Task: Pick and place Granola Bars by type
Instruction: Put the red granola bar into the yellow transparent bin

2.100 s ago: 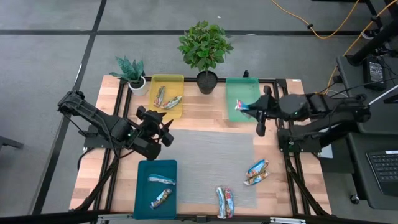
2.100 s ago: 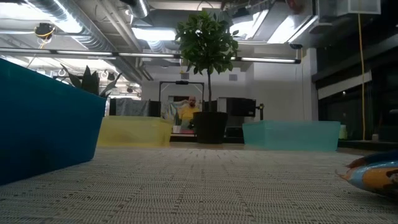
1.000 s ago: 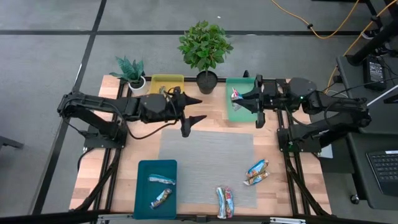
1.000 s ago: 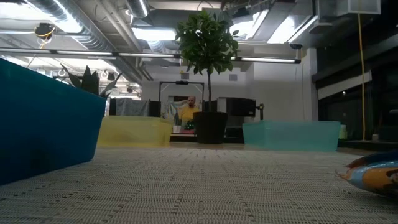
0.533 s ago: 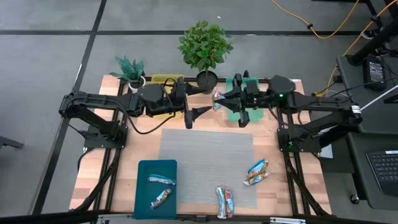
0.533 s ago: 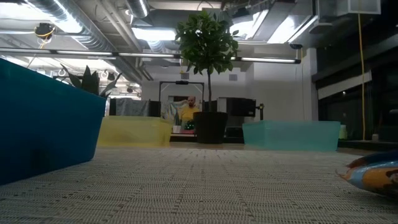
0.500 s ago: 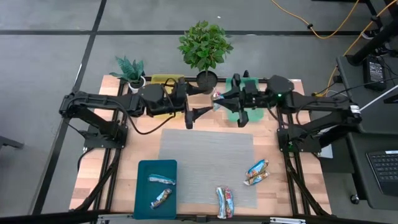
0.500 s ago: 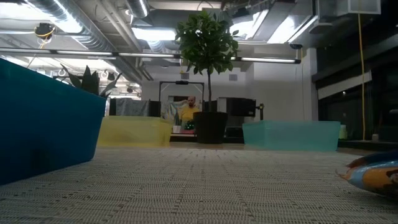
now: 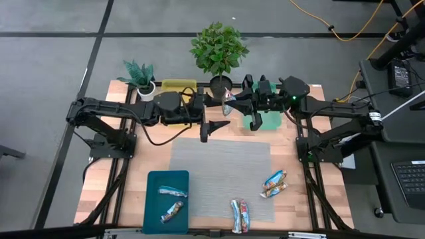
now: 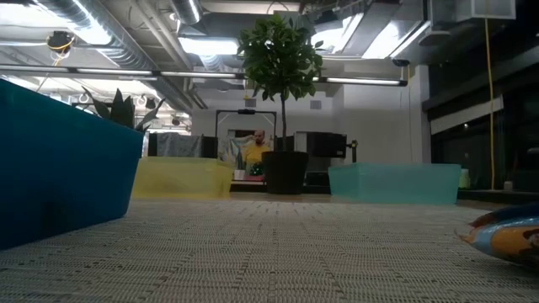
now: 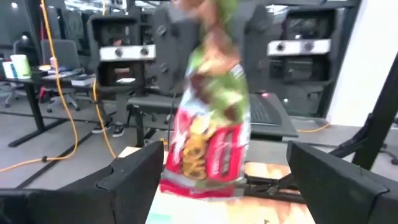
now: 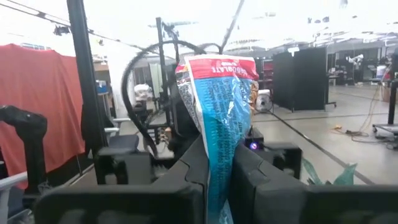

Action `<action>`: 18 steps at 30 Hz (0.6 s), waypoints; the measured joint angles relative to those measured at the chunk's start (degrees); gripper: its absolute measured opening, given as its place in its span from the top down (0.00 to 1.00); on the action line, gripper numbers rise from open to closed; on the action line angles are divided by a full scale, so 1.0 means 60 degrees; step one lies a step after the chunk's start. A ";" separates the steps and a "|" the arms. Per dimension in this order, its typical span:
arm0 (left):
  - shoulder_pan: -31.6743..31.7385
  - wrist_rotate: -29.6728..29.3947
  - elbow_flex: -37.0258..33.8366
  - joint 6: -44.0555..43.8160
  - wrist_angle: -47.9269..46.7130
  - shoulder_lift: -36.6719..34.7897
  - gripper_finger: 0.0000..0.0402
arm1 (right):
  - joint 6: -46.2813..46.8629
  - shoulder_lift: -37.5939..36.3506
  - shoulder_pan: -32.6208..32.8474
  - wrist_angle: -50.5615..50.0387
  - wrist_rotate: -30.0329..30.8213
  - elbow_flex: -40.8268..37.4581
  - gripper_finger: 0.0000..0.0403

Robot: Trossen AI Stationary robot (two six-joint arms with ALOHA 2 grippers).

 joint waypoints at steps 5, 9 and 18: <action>0.0225 -0.0015 0.0000 -0.0157 0.0031 0.0083 0.26 | 0.0072 -0.0002 0.0000 0.0036 -0.0010 0.0000 0.90; 0.0356 -0.0008 0.0000 -0.0178 0.0099 0.0079 0.37 | 0.0215 -0.0002 0.0000 0.0029 -0.0044 0.0000 0.90; 0.0399 0.0592 0.0000 -0.0073 0.0463 0.0079 0.72 | 0.0206 -0.0010 0.0000 0.0033 -0.0050 0.0000 0.90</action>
